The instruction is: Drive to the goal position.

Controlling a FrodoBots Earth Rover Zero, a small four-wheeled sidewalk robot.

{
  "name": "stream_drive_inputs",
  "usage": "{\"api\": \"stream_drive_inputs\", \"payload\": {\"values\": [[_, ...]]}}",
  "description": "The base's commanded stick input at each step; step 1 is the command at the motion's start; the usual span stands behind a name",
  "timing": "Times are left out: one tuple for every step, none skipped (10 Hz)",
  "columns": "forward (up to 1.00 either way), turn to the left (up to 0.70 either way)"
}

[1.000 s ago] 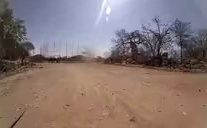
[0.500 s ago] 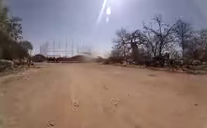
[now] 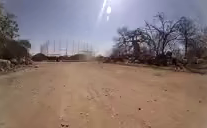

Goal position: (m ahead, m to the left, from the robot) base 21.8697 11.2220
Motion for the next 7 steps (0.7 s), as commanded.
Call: {"api": "stream_drive_inputs", "payload": {"values": [[1.00,0.00],[1.00,0.00],[1.00,0.00],[1.00,0.27],[1.00,0.27],[1.00,0.27],[1.00,0.27]]}}
